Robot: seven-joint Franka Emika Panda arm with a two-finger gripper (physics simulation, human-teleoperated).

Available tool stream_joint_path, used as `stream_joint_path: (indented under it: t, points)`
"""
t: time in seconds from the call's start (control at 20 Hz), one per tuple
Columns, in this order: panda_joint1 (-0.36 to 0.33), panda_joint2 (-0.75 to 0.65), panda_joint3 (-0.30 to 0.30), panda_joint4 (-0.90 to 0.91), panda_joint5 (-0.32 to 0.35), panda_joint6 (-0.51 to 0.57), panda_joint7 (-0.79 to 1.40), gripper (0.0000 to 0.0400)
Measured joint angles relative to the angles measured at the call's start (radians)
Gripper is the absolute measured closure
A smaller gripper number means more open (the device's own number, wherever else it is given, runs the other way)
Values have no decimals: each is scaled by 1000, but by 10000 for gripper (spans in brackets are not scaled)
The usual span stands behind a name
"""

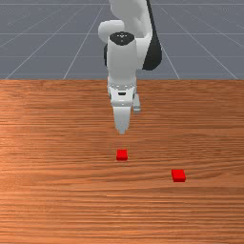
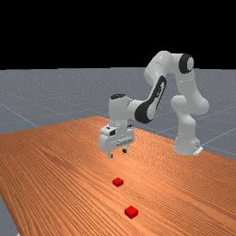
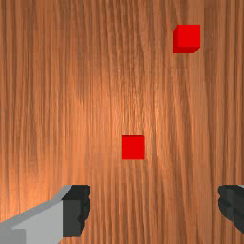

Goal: Stack all the cube

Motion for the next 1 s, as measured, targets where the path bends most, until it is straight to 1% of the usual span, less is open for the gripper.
stream_joint_path:
  t: [0.05,0.1,0.15,0.2,0.25,0.3,0.35,0.4,0.5,0.55,0.6,0.7,0.8,0.9,1.0]
  points:
    - [0,0,0,0,0,0,0,151]
    - [2,0,-3,-1,4,-3,21,92]
    - [3,-1,-6,-1,7,-4,33,56]
    - [2,-1,-8,-2,9,-5,41,34]
    - [11,-29,-39,-39,31,-24,174,176]
    - [9,-45,-74,-56,57,-48,314,263]
    - [7,-52,-106,-60,85,-72,464,316]
    - [10,-54,-133,-59,116,-94,623,349]
    - [28,-52,-176,-52,188,-125,952,381]
    - [38,-51,-194,-52,228,-133,1110,388]
    - [42,-51,-204,-53,256,-136,1203,393]
    - [45,-52,-212,-55,286,-136,1292,397]
    - [47,-51,-215,-56,298,-134,1324,399]
    - [49,-50,-215,-56,298,-133,1337,400]
    - [67,-44,-213,-55,274,-112,1359,400]
